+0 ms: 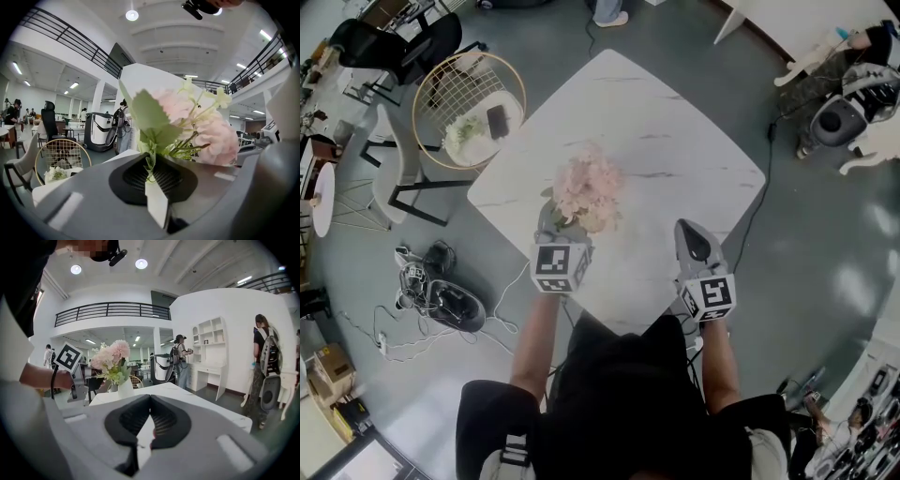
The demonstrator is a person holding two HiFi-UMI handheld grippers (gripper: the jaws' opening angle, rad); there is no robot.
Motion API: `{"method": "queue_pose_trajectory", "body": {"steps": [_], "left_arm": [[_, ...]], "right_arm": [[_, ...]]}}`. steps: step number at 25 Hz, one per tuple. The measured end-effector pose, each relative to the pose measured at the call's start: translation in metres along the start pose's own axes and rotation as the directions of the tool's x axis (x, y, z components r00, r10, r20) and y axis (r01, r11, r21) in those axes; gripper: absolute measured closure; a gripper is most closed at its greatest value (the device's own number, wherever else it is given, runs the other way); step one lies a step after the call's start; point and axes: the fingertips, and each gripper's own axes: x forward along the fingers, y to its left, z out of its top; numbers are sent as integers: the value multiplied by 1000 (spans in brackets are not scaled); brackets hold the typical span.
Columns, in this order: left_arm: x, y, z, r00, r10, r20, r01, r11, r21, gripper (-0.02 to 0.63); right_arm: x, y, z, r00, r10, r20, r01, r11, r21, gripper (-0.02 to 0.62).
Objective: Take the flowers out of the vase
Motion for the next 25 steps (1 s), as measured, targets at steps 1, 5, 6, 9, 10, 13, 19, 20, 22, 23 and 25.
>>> {"method": "queue_pose_trajectory", "body": {"steps": [1, 5, 6, 9, 10, 13, 19, 20, 22, 23, 25], "left_arm": [[-1, 0, 2, 1000, 2, 6, -1, 1000, -4, 583], [-4, 2, 8, 999, 6, 32, -6, 1000, -7, 583], [-5, 2, 9, 999, 8, 36, -8, 1000, -6, 583], [-8, 1, 14, 999, 11, 49, -11, 1000, -2, 583], [-10, 0, 15, 999, 11, 51, -11, 1000, 1, 583], [-13, -1, 18, 999, 15, 48, -16, 1000, 6, 583], [-17, -1, 27, 998, 20, 64, -20, 1000, 8, 583], [-19, 0, 28, 997, 21, 68, -21, 1000, 8, 583], [-24, 0, 30, 997, 23, 69, -23, 1000, 8, 583], [-26, 0, 31, 998, 24, 66, -24, 1000, 9, 583], [-29, -2, 33, 997, 25, 67, -26, 1000, 10, 583]], "right_arm": [[0, 1, 1, 1000, 2, 1, -2, 1000, -1, 592], [0, 3, 3, 1000, 9, 8, -9, 1000, -6, 592], [0, 4, 3, 1000, 11, 10, -11, 1000, -7, 592], [-2, 6, 5, 1000, 15, 17, -15, 1000, -10, 592], [-4, 6, 5, 1000, 16, 20, -15, 1000, -10, 592], [-7, 6, 7, 999, 17, 29, -17, 1000, -11, 592], [-9, 8, 11, 999, 19, 33, -19, 1000, -10, 592], [-10, 10, 11, 999, 20, 34, -19, 1000, -11, 592], [-13, 13, 11, 999, 21, 36, -20, 1000, -15, 592], [-14, 13, 12, 999, 22, 38, -21, 1000, -18, 592], [-16, 14, 15, 999, 23, 43, -22, 1000, -22, 592]]}}
